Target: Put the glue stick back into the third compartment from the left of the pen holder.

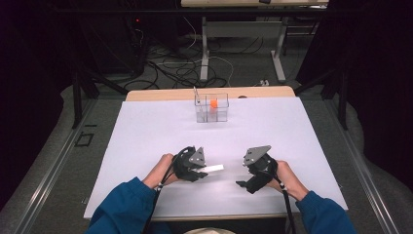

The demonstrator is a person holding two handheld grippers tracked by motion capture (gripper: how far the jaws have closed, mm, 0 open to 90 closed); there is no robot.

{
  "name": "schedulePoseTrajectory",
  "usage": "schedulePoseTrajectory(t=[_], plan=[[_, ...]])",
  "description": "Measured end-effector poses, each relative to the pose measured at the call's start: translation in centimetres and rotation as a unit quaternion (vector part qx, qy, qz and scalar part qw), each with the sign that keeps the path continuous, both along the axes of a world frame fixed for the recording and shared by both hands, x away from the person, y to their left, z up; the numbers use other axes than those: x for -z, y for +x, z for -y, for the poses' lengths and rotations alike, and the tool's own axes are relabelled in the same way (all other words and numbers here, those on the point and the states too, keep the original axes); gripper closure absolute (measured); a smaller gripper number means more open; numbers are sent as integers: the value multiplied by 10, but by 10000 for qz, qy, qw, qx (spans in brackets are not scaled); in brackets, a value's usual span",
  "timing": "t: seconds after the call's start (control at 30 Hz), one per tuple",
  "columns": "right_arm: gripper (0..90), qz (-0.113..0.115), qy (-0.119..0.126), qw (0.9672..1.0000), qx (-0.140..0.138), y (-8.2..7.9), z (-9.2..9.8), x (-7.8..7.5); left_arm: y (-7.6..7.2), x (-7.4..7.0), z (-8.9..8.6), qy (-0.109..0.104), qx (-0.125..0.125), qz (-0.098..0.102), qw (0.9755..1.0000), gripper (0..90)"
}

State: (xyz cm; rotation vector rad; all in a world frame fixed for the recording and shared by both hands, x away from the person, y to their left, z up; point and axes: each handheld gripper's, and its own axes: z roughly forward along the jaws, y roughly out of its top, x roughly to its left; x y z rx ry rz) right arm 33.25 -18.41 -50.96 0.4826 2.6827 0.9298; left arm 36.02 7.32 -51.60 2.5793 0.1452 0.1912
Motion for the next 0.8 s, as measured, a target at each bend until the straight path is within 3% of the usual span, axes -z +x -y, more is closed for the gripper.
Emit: schedulePoseTrajectory(t=[0.2,0.43,0.57,0.77,0.8], plan=[[264,182,-157,9993,-271,3,-14,-3,5,0,15,63,238,37,9997,671],[458,445,-505,9956,-650,9,-35,-4,11,-2,28,90,416,134,9990,671],[513,630,-690,9926,-774,11,-44,-1,13,-4,32,43,487,178,9986,671],[573,732,-813,9897,-918,15,-50,3,12,-5,36,82,715,239,9971,670],[583,727,-846,9892,-951,16,-51,4,10,-4,36,75,657,117,9977,670]])
